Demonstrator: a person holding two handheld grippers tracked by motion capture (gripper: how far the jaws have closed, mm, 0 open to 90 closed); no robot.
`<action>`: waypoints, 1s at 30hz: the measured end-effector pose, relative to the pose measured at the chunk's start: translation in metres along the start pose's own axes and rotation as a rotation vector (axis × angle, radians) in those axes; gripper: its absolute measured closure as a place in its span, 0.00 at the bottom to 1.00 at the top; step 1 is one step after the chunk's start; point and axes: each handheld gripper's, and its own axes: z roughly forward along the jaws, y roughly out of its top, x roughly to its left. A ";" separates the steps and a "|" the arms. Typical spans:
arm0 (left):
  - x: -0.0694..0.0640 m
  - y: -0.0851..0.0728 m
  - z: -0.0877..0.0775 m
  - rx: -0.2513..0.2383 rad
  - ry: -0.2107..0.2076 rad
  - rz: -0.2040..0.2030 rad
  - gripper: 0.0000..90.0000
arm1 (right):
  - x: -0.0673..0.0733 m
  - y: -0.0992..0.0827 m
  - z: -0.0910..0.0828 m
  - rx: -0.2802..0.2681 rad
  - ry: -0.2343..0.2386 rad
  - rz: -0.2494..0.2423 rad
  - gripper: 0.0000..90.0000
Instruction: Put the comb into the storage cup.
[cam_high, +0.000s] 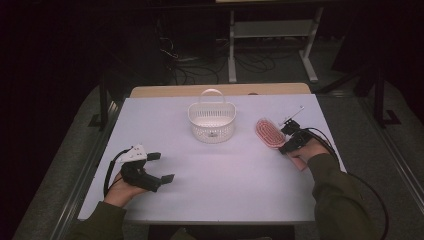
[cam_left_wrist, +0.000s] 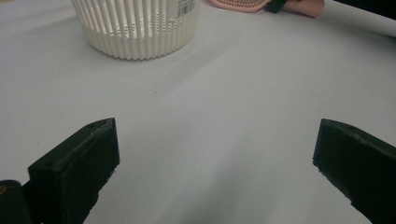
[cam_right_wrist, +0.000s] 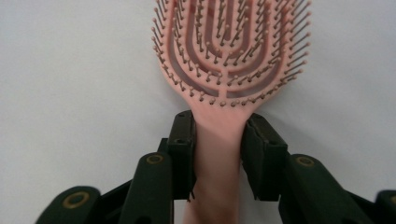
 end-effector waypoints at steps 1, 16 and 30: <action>0.000 0.000 0.000 0.000 0.000 0.000 0.00 | 0.000 0.000 0.000 0.002 -0.006 0.004 0.76; 0.001 0.000 -0.001 0.000 0.003 0.000 0.00 | 0.004 -0.002 0.000 -0.015 -0.031 0.015 0.77; 0.001 0.000 0.000 0.001 0.005 0.001 0.00 | -0.002 -0.007 -0.008 -0.059 -0.015 0.036 0.77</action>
